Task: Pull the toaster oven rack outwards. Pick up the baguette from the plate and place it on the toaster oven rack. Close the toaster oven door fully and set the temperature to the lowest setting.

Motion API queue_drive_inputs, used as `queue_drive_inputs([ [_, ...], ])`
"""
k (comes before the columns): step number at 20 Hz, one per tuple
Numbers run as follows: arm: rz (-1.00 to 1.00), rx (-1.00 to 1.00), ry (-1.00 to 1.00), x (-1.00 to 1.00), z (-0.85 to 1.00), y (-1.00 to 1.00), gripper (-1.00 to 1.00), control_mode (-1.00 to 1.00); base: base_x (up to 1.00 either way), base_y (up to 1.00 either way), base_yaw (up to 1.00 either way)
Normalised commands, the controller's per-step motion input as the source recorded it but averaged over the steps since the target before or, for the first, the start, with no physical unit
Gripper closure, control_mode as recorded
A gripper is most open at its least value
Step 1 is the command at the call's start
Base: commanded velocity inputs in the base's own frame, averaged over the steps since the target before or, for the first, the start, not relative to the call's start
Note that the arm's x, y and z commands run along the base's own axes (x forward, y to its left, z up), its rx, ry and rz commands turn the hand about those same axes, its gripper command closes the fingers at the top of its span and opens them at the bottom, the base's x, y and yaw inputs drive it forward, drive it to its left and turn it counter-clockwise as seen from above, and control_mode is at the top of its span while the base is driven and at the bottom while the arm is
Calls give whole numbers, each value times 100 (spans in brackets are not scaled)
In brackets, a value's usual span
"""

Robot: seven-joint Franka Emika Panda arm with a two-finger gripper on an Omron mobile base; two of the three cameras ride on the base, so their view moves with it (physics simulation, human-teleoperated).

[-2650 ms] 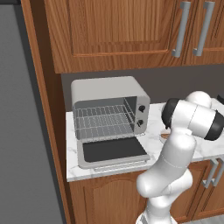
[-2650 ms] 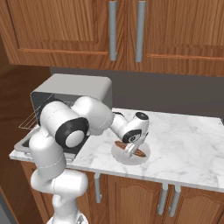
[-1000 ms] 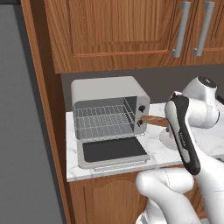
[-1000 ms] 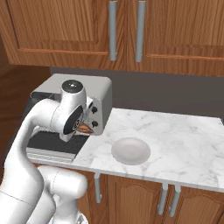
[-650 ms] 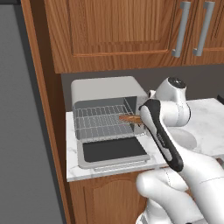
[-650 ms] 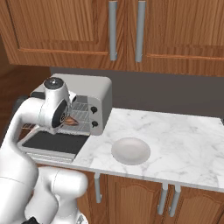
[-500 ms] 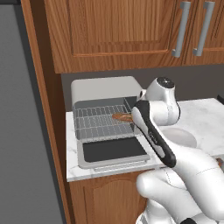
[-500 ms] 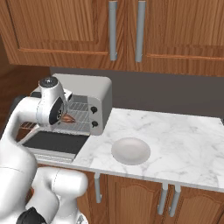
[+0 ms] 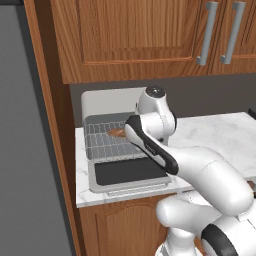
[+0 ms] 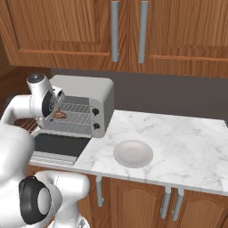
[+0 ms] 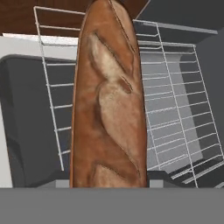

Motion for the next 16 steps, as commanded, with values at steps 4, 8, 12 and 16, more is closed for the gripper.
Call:
queue_drive_inputs([
  [4,0,-5,11,30,-39,25,100,-100,0,0,0],
  [8,0,-2,6,26,-45,12,100,-100,0,0,0],
  [12,0,0,0,23,-24,2,100,-100,0,0,0],
  [16,0,0,0,19,-19,0,100,-100,0,0,0],
])
